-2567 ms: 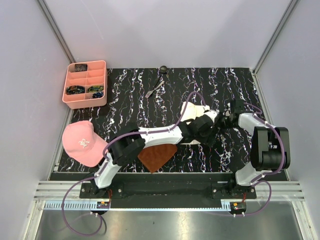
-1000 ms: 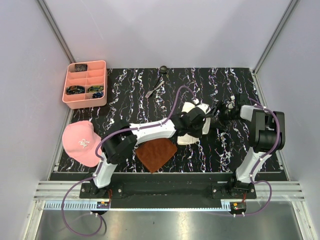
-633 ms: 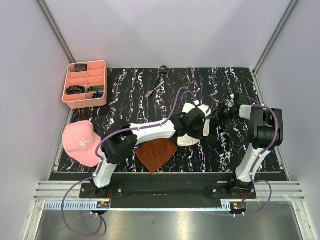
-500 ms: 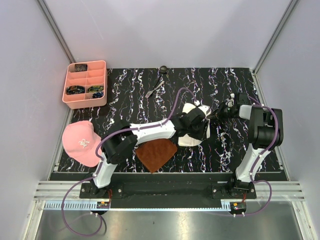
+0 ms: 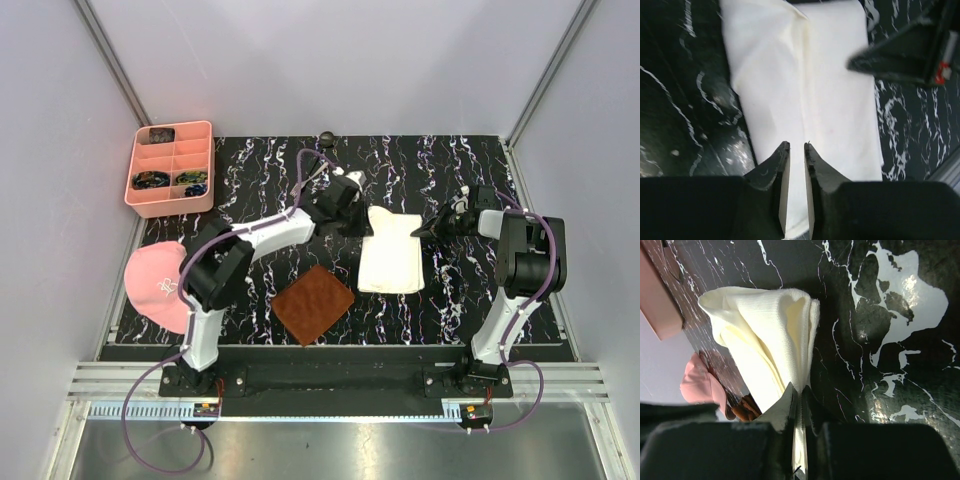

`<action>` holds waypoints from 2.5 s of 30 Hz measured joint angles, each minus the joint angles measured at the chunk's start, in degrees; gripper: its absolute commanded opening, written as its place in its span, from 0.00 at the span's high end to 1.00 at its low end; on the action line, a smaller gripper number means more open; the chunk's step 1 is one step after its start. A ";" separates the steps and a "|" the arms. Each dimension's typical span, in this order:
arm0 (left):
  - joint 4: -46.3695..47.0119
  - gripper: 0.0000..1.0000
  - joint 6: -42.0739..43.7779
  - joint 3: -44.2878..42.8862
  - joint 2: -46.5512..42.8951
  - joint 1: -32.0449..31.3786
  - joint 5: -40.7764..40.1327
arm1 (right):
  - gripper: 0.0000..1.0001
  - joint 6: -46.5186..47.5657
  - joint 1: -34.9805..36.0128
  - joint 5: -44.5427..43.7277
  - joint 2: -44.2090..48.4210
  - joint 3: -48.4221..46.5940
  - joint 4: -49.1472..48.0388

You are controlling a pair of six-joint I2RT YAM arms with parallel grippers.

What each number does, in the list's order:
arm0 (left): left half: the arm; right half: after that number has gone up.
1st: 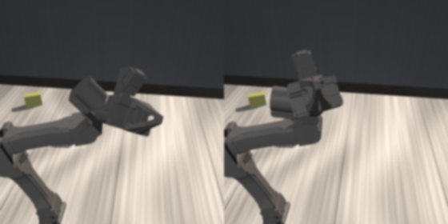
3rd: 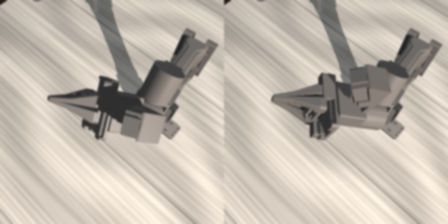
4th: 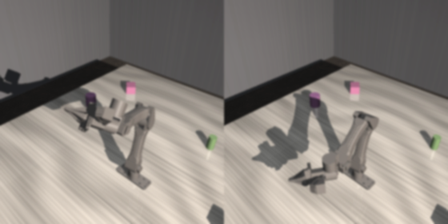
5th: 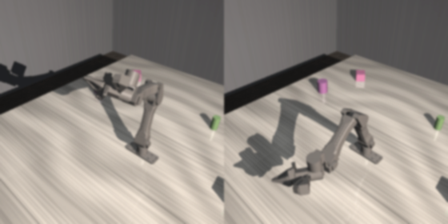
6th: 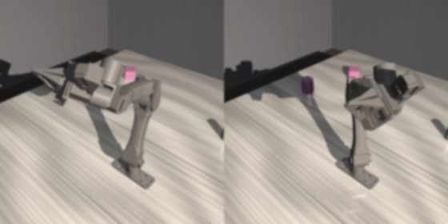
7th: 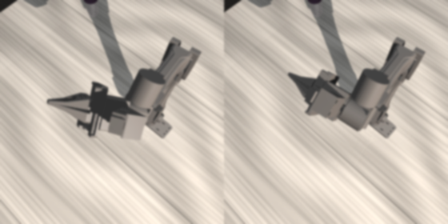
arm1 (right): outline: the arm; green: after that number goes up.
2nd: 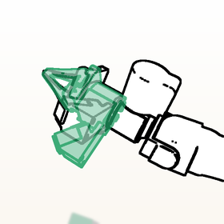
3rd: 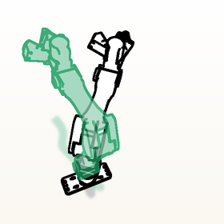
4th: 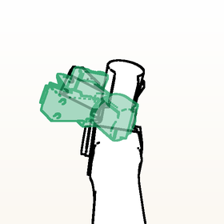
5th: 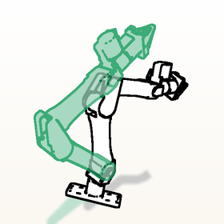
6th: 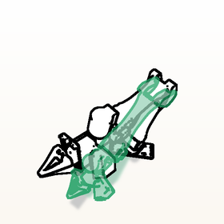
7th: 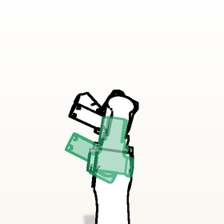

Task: Fold the napkin into a case and place the utensils inside
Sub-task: Pick up the 2/3-rectangle-folded napkin at the center of the board, then fold the 2/3-rectangle-folded napkin at the center of the board.

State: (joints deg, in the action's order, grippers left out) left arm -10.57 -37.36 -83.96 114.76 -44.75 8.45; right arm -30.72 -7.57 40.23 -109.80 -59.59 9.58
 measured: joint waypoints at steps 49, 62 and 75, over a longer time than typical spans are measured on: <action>7.87 0.86 -2.58 -0.42 10.29 0.11 1.99 | 0.97 -25.64 20.13 -26.10 4.22 -2.86 7.02; 11.74 0.85 -1.92 9.18 3.39 0.92 3.34 | 0.96 -33.18 20.31 -28.74 8.24 1.03 3.67; 8.63 0.90 -3.69 7.02 5.16 2.69 2.64 | 0.96 -33.20 20.31 -28.83 8.55 1.46 3.72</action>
State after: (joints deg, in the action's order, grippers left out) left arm -1.93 -41.06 -76.95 119.92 -42.06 11.09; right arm -63.92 12.73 11.40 -101.25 -58.13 13.30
